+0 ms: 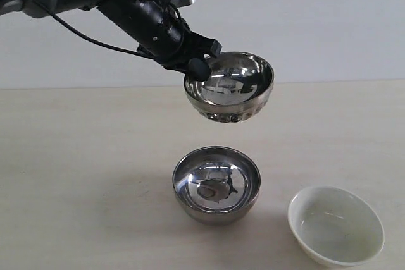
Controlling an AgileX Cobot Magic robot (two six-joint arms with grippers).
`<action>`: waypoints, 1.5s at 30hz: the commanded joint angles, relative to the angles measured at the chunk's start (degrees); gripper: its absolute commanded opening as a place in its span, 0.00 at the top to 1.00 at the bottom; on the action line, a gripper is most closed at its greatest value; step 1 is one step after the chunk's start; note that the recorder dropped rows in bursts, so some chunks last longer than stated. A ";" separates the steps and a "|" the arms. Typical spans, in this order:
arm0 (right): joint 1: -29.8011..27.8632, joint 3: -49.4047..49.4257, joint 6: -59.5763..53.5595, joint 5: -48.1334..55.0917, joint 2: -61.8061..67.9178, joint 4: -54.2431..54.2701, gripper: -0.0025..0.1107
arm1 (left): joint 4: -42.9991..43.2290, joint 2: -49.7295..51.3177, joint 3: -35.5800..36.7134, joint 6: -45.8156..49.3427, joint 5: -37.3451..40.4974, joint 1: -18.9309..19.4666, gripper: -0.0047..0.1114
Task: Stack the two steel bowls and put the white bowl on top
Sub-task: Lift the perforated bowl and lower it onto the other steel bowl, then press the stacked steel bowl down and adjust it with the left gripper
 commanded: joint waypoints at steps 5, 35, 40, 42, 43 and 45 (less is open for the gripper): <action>-0.14 0.01 0.00 -0.68 -0.28 -0.07 0.98 | 0.65 -8.48 13.44 3.09 -2.47 -0.13 0.93; -0.14 0.01 0.00 -0.68 -0.28 -0.07 0.98 | -5.83 -8.47 31.80 8.48 -14.41 -0.35 0.93; -0.14 0.01 0.00 -0.68 -0.28 -0.07 0.98 | -6.29 -7.21 31.80 9.99 -16.02 -1.61 0.93; -0.14 0.01 0.00 -0.68 -0.28 -0.07 0.98 | -7.08 -6.65 31.80 10.58 -16.62 -2.27 0.93; -0.14 0.01 0.00 -0.68 -0.28 -0.07 0.98 | -7.22 -6.31 31.80 10.71 -17.08 -2.81 0.93; -0.14 0.01 0.00 -0.68 -0.28 -0.07 0.98 | -7.22 -6.02 31.80 10.71 -17.88 -2.95 0.93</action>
